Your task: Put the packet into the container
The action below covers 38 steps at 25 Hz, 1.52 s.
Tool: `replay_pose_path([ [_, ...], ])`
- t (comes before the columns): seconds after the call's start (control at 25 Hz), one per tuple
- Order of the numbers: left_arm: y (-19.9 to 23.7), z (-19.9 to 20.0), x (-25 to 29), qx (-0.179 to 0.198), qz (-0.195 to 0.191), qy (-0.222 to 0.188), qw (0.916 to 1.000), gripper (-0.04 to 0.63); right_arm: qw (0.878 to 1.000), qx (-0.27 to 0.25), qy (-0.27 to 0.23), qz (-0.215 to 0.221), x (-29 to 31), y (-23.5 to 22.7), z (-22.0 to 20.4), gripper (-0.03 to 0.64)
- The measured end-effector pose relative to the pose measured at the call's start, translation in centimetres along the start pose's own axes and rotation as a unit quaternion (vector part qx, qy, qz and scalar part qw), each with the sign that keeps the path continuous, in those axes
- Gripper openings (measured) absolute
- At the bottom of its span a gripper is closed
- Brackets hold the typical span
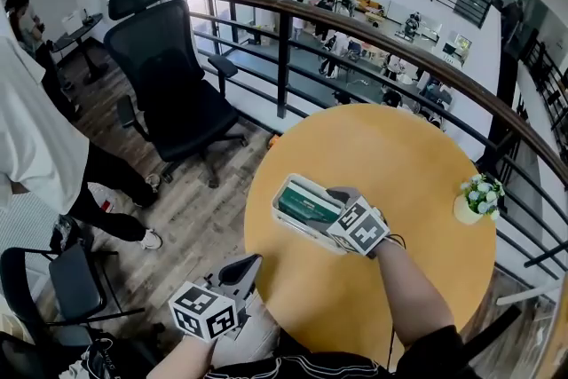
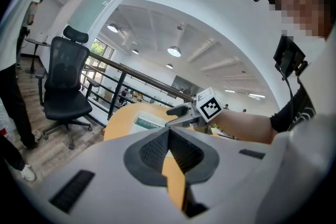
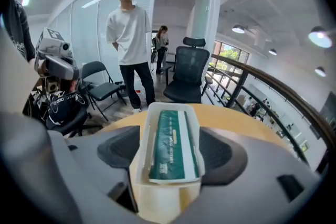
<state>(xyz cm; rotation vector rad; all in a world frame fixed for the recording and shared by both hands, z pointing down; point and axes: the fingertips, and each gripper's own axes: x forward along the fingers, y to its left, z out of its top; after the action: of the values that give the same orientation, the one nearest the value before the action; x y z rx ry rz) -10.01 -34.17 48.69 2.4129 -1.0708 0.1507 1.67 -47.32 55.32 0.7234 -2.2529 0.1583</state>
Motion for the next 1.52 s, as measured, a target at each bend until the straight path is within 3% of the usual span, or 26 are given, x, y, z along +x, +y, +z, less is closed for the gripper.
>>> replay_pose_path([
  [0.2,-1.4,1.1,-1.0,0.018,-0.013,-0.014,0.9997,0.006,0.996,0.022,-0.089,-0.002,-4.7,3.7,2.0,0.354],
  [0.4,-3.5,2.1,-2.2,0.043,-0.03,-0.025,0.9983,0.006,0.979,0.033,-0.201,-0.029,-10.8,8.1,4.2,0.173],
  [0.64,-7.3,2.8,-3.7,0.073,-0.06,-0.036,0.9949,0.006,0.954,0.053,-0.29,-0.046,-17.7,13.0,5.4,0.006],
  [1.0,-12.8,2.6,-7.2,0.115,-0.125,-0.052,0.9841,0.006,0.912,0.15,-0.379,-0.035,-23.4,18.5,3.3,0.005],
  [1.2,-14.1,1.5,-8.3,0.108,-0.142,-0.059,0.9822,0.006,0.911,0.163,-0.375,-0.054,-23.8,20.5,0.9,0.005],
  [1.52,-15.4,-0.3,-8.9,0.13,-0.145,-0.048,0.9797,0.006,0.91,0.174,-0.372,-0.064,-24.3,21.8,-0.7,0.005],
])
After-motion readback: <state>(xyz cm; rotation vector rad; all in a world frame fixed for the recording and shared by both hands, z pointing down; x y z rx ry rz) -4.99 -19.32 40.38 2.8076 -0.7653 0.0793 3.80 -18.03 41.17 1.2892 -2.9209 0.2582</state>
